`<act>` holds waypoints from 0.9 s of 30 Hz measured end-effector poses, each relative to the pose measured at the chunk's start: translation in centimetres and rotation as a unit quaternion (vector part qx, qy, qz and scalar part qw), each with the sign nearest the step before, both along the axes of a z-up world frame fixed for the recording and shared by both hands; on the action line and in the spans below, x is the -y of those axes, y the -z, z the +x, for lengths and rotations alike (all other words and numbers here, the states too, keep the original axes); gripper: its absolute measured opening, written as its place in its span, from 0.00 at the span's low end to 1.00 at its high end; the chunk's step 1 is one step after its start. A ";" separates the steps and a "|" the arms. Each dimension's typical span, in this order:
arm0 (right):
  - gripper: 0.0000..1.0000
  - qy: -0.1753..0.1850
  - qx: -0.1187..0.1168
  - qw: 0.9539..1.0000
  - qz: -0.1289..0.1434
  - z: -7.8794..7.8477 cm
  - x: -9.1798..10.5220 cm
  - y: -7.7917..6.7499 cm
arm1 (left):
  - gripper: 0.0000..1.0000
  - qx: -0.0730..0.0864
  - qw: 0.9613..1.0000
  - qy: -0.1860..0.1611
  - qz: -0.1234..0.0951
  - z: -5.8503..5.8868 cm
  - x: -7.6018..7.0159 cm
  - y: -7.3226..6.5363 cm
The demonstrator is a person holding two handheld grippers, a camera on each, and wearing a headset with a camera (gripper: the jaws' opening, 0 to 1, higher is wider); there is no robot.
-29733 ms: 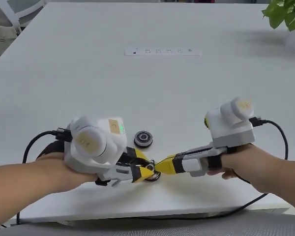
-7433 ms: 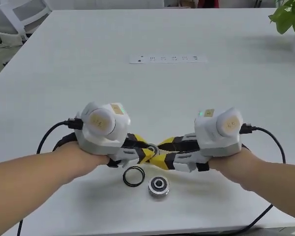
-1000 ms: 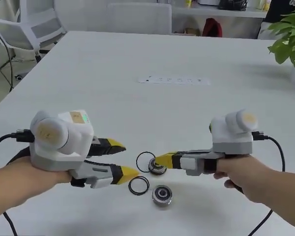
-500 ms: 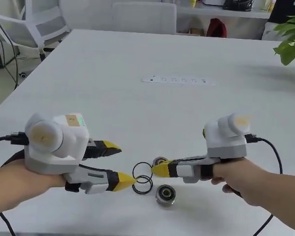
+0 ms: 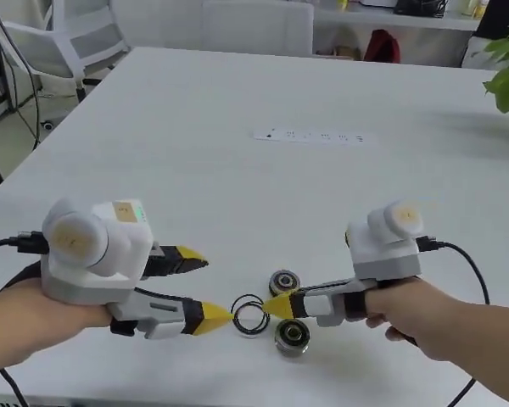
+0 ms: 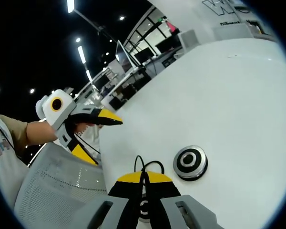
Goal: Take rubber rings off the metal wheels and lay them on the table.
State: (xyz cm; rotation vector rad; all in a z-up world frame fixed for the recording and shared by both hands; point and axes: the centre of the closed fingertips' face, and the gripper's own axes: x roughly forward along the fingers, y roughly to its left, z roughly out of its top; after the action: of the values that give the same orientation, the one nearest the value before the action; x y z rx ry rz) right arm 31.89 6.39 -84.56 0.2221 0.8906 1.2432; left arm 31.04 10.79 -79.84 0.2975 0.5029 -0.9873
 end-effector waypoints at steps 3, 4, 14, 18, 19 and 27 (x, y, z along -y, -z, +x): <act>0.00 0.002 -0.001 1.000 -0.004 0.1 0.1 0.3 | 0.49 -0.001 1.000 0.000 0.001 0.0 -0.1 0.2; 0.00 0.004 -0.001 1.000 -0.006 0.2 0.2 0.4 | 0.49 -0.002 1.000 -0.001 0.001 0.0 -0.1 0.2; 0.00 0.007 -0.007 1.000 -0.012 0.2 0.3 0.7 | 0.49 -0.005 1.000 0.000 0.003 0.1 -0.1 0.6; 0.00 0.012 -0.009 1.000 -0.014 0.3 0.4 0.8 | 0.49 -0.006 1.000 -0.001 0.004 0.2 -0.1 0.6; 0.00 0.012 -0.009 1.000 -0.015 0.3 0.4 0.8 | 0.49 -0.007 1.000 -0.001 0.004 0.1 -0.1 0.7; 0.00 0.013 -0.010 1.000 -0.019 0.2 0.3 1.1 | 0.49 -0.008 1.000 -0.004 0.005 0.1 -0.3 0.8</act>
State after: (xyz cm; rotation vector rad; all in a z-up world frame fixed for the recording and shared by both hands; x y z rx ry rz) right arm 32.11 6.07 -85.69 0.2159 0.9247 1.2013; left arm 31.15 11.11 -80.63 0.2959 0.5238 -0.9805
